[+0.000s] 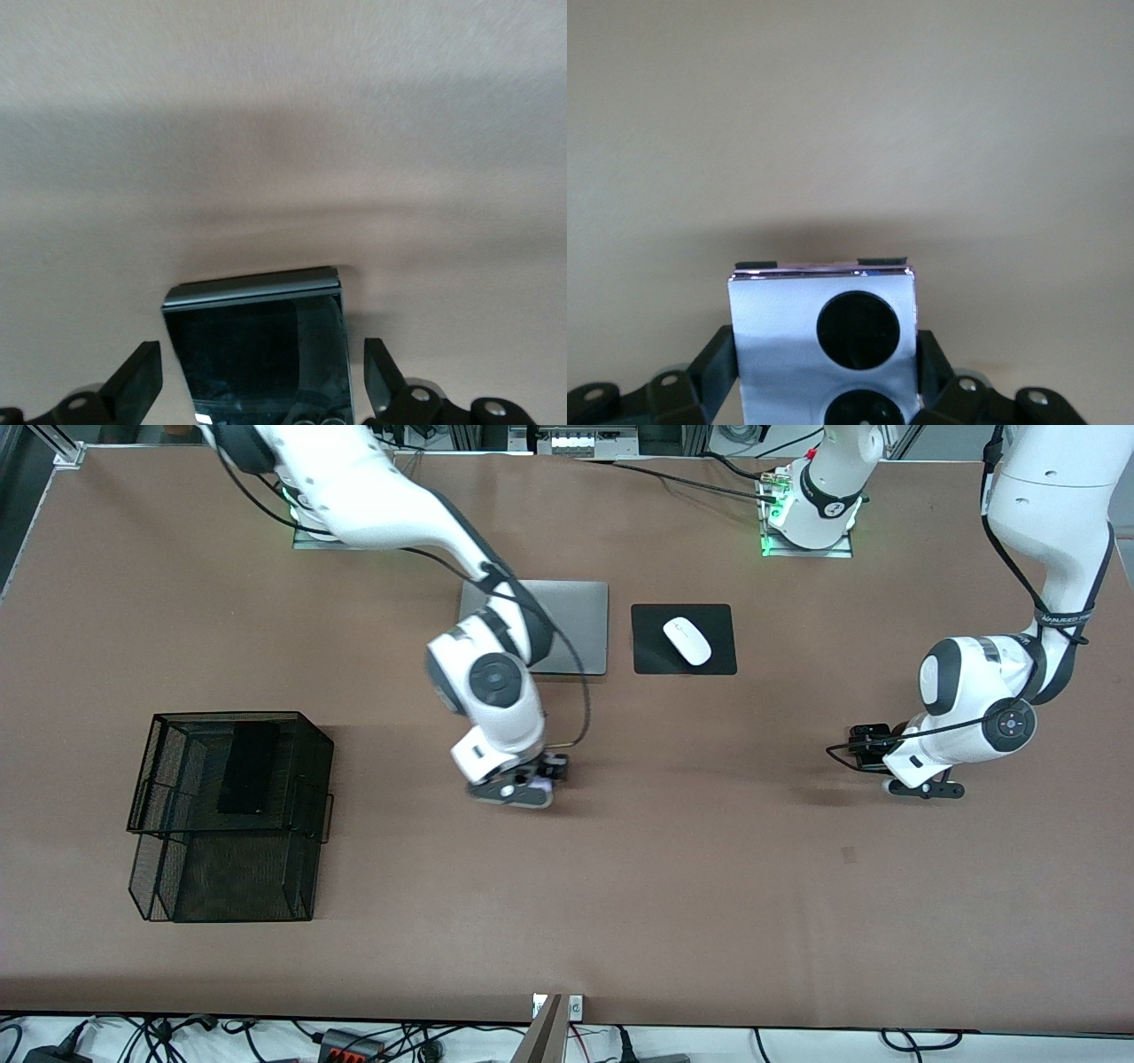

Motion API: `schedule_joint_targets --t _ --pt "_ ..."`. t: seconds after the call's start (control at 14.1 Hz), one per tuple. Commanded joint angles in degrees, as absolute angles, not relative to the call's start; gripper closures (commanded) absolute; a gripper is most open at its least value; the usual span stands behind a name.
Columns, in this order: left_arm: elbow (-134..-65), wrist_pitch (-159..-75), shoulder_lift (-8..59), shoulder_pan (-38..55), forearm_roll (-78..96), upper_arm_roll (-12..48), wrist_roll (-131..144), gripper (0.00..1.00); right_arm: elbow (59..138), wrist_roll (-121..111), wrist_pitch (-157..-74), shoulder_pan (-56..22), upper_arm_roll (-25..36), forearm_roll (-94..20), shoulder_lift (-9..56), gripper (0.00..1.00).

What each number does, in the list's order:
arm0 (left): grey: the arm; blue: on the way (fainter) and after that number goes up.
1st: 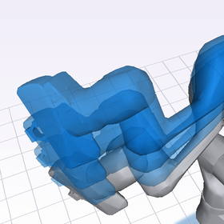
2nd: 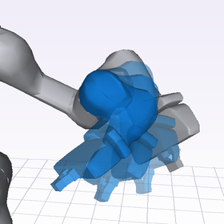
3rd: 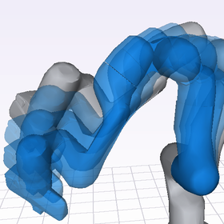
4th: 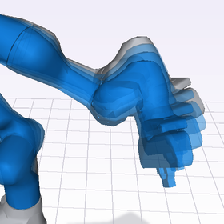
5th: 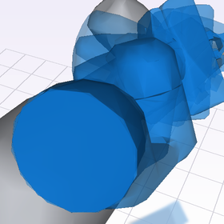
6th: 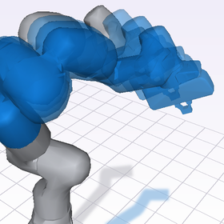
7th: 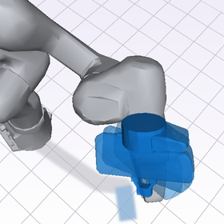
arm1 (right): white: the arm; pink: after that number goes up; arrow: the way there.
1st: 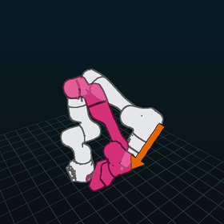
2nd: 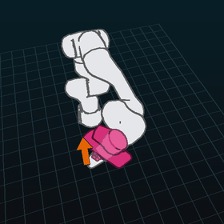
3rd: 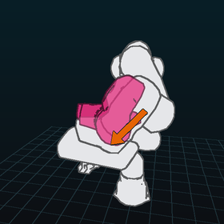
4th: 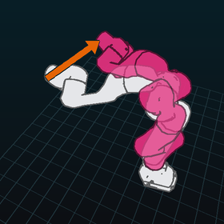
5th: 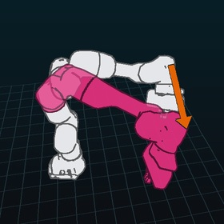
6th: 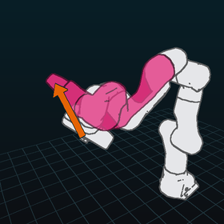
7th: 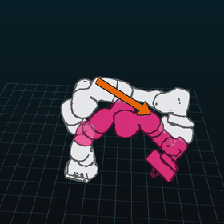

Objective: Place phones with both arms
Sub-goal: 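Lower the white phone into the basket while the left gripper carries the flip phone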

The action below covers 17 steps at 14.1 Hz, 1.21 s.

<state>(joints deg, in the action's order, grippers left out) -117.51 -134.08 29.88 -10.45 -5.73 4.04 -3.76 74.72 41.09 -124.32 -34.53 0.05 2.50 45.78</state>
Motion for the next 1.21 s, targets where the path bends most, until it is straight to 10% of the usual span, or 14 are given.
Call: schedule_joint_targets --t 0.0,0.14,0.28,0.43,0.78,1.14 --pt "-117.5 -134.7 31.5 -12.2 -5.2 4.2 -3.9 0.00 78.1 28.3 -113.9 -27.5 -1.1 3.2 38.3 0.82" --pt "-117.4 -134.4 31.3 -12.2 -5.2 4.4 -4.6 0.00 78.5 20.4 -107.5 -22.3 -1.1 3.0 35.0 0.82" --pt "-117.2 -133.9 30.8 -12.2 -5.2 4.9 -4.8 0.43 78.5 12.9 -102.9 -17.2 -1.1 2.9 32.6 0.82" --pt "-116.5 -132.9 29.7 -12.2 -5.2 5.1 -4.7 0.64 78.5 6.5 -99.4 -12.2 -1.1 2.9 31.4 0.82" --pt "-100.6 -110.0 29.5 -10.7 -4.3 12.5 -1.7 0.68 78.7 -2.2 -94.7 -0.6 -1.1 3.3 30.6 0.82" --pt "-89.7 -107.4 34.9 1.6 -3.9 14.4 11.7 0.69 79.5 -8.5 -98.5 7.1 -1.0 3.8 33.8 0.81"
